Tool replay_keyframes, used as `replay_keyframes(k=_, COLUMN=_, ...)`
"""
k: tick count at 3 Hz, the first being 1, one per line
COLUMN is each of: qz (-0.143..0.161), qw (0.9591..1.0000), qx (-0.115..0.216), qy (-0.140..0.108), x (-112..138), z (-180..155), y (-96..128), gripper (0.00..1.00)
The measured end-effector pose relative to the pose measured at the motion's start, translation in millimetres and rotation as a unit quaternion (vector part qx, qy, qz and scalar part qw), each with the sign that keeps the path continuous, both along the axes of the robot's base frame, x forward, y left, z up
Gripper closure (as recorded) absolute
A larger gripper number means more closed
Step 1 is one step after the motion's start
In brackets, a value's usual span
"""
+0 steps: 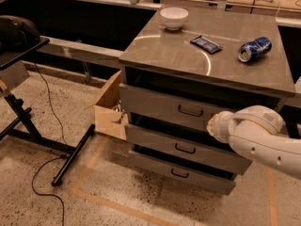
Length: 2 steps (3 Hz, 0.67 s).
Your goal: Close top drawer
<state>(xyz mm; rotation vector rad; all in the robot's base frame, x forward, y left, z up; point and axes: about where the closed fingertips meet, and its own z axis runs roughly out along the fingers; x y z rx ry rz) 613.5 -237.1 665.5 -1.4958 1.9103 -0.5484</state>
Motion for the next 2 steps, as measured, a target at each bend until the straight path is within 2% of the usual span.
replay_keyframes(k=1, qz=-0.019, qw=0.9992, qx=-0.011, qy=0.034, x=-61.2, z=4.8, y=-22.0, gripper=1.00)
replay_keyframes(k=2, qz=-0.025, qw=0.9988, qx=0.002, qy=0.042, x=-68.6, z=8.1, y=-21.3, gripper=0.84)
